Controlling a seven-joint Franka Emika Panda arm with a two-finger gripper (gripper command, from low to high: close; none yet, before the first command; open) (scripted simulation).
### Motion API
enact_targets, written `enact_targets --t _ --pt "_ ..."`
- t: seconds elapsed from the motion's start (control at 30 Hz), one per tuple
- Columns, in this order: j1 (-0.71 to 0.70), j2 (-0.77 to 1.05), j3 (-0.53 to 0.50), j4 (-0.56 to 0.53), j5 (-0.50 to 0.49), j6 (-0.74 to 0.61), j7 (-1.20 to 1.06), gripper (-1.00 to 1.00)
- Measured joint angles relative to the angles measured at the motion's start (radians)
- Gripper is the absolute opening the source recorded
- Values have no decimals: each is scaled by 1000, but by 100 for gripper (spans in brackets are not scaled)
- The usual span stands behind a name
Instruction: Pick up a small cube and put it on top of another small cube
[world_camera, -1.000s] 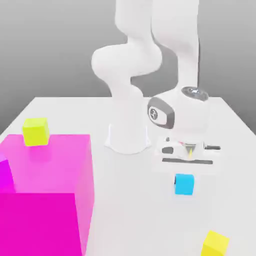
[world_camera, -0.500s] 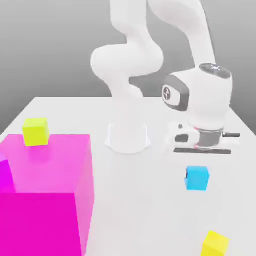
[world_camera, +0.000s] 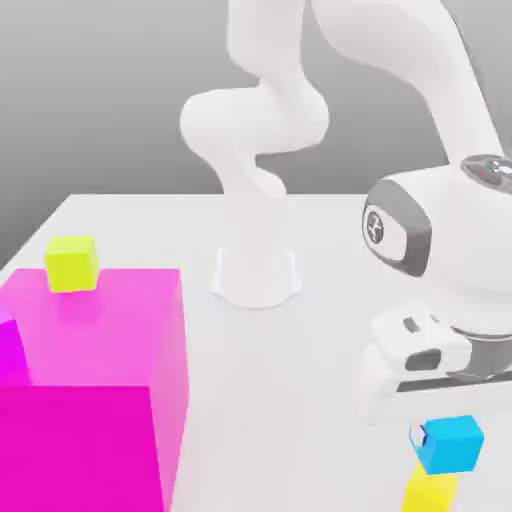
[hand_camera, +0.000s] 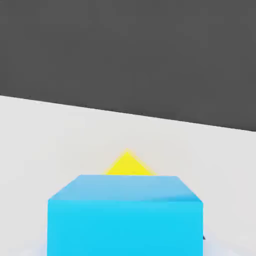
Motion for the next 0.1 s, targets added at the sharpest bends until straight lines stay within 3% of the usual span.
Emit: enact_targets --t 0.1 --pt "0 0 0 0 0 0 0 100"
